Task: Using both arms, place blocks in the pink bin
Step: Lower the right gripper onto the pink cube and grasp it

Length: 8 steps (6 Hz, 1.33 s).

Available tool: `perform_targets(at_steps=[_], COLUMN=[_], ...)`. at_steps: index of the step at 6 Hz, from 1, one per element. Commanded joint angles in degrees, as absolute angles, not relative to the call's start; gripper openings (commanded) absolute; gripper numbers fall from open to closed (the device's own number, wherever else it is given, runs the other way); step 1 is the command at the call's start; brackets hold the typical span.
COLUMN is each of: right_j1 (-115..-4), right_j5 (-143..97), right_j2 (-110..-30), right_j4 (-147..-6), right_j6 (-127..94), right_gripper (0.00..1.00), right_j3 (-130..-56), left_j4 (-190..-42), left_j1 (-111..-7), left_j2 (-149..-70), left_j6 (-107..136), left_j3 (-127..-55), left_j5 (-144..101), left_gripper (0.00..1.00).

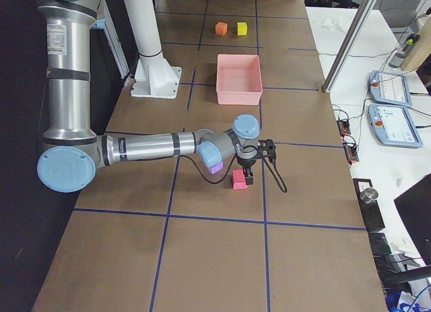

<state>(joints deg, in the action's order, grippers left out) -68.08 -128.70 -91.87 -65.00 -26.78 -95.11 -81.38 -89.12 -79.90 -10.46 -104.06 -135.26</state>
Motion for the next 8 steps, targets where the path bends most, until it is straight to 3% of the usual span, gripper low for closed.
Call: perform_targets(at_steps=[1,7,8], right_j1=[-64.6,-59.9,-60.1], right_j5=[-127.3,-126.3,-126.9], right_j2=[-91.4,-89.4,-88.6], right_j4=[-63.1,-62.8,-62.8], right_j6=[-28.0,-27.7,-28.0], right_gripper=[1.0,0.99,0.41], right_j3=[-92.6,-86.8,-87.4], left_j4=[-81.3,-81.2,-81.2], left_j1=[-89.1,-89.1,-89.1], left_j2=[-79.9,-79.8,-79.8], left_j6=[-10.5,-10.5,-10.5], left_j3=[-104.1,-104.1,-104.1], left_j5=[-135.3,-135.3,-135.3], left_gripper=[1.0,1.0,1.0])
